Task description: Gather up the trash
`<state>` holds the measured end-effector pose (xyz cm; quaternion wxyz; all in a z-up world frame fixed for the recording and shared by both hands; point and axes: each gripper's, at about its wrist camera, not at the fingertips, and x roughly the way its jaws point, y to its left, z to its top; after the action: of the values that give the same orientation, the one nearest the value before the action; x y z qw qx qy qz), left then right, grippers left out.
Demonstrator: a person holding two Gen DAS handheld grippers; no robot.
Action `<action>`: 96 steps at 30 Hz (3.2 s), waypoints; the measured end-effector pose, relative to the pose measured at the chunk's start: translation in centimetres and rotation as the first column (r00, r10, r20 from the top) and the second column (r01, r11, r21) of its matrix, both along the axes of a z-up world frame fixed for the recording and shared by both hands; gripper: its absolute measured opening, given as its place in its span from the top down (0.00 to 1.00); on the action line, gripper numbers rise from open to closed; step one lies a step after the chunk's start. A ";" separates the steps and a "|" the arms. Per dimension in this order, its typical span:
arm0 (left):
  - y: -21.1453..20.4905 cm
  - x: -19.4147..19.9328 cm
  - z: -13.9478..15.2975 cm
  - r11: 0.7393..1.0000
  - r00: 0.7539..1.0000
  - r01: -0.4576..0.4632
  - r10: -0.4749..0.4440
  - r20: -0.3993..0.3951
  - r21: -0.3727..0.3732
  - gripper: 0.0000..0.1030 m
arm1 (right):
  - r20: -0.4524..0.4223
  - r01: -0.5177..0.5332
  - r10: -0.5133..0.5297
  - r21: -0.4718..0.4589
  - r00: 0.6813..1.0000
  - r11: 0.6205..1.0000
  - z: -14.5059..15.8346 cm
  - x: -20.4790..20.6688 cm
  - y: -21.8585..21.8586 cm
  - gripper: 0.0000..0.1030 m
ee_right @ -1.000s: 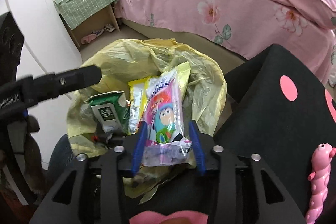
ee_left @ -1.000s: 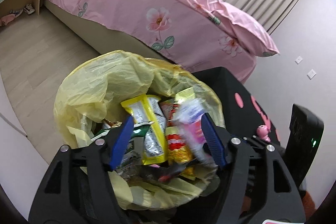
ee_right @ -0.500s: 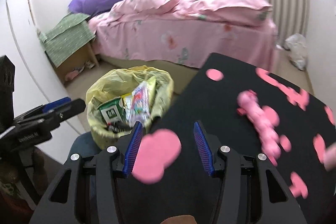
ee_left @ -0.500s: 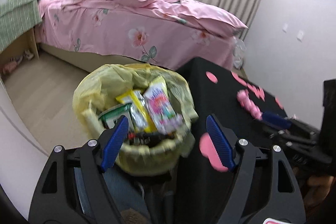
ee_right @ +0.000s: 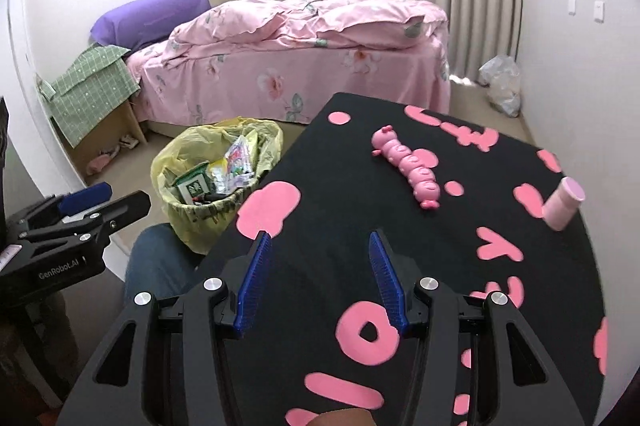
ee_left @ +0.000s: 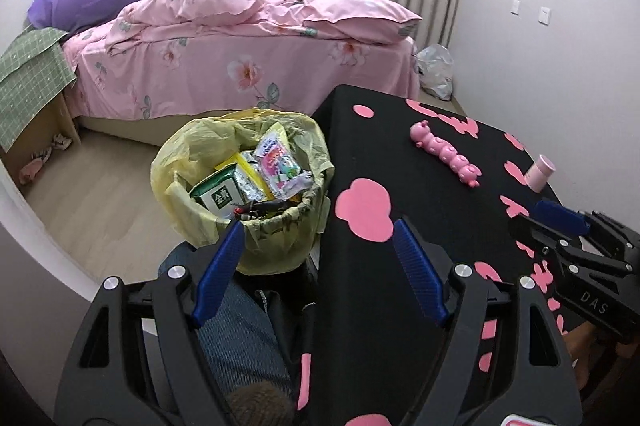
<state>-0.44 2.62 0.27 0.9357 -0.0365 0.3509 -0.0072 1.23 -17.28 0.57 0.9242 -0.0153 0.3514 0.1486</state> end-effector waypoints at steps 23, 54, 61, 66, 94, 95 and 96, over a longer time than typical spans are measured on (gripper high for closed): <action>0.2 -1.2 0.9 1.000 0.999 -0.021 0.021 0.044 0.020 0.29 | 0.043 0.011 -0.012 0.020 0.999 1.000 1.2 -0.8 -0.6 0.54; 0.4 -1.3 0.9 1.000 0.999 -0.019 0.019 0.045 0.020 0.29 | 0.037 0.002 -0.003 0.028 0.999 1.000 1.6 -0.7 -0.4 0.54; 0.3 -1.3 0.9 1.000 0.999 -0.021 0.020 0.046 0.022 0.29 | 0.039 0.000 -0.001 0.028 0.999 1.000 1.7 -0.7 -0.4 0.54; 0.3 -1.3 0.9 1.000 0.999 -0.023 0.022 0.044 0.021 0.29 | 0.041 0.000 -0.001 0.028 0.999 1.000 1.7 -0.7 -0.4 0.54; 0.5 -1.4 0.9 1.000 0.999 -0.011 0.011 0.045 0.003 0.29 | 0.042 -0.001 0.000 0.025 0.999 1.000 1.6 -0.7 -0.3 0.54; 0.5 -1.4 1.0 1.000 0.999 -0.013 0.013 0.047 0.009 0.30 | 0.042 -0.001 0.000 0.026 0.999 1.000 1.7 -0.7 -0.3 0.54; 0.6 -1.4 1.0 1.000 0.999 -0.014 0.013 0.048 0.013 0.30 | 0.043 0.000 -0.001 0.026 0.999 1.000 1.6 -0.8 -0.3 0.54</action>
<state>-1.86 3.20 1.22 0.9441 -0.0326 0.3279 0.0007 0.46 -17.56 2.19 0.9317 -0.0065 0.3297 0.1524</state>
